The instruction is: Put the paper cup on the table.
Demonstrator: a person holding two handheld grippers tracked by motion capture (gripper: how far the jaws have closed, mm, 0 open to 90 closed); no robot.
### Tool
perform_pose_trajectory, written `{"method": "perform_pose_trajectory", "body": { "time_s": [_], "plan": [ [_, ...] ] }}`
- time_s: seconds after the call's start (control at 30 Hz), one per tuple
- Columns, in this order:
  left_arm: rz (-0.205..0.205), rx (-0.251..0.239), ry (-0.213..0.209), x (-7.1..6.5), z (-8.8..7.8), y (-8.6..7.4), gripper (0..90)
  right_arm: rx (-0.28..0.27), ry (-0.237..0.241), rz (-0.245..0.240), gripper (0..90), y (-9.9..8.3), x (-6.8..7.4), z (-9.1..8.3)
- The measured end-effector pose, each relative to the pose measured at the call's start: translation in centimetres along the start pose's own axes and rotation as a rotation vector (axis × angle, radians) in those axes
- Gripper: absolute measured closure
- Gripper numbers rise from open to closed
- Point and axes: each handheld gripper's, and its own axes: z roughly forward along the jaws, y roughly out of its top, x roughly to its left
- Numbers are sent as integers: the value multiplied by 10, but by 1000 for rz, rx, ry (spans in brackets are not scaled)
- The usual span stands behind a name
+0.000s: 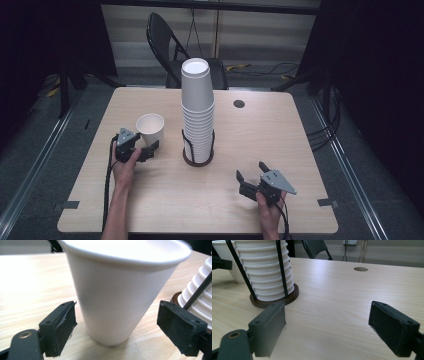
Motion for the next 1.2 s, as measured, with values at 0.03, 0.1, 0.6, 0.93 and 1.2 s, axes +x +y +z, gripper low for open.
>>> {"method": "perform_pose_trajectory", "body": {
  "time_s": [0.03,0.1,0.6,0.93,1.2],
  "plan": [
    [2,-1,1,-1,-3,0,155,-2,1,1,136,0,0,0],
    [-8,-23,12,-1,-10,0,155,-3,1,0,136,0,0,0],
    [31,-75,32,-37,-45,-3,157,-5,4,3,137,0,0,0],
    [16,-94,-26,-58,-59,-8,155,-6,3,3,137,0,0,-1],
    [57,-128,-29,-81,-65,-18,156,-9,-1,0,137,0,0,-1]
  ]
}}
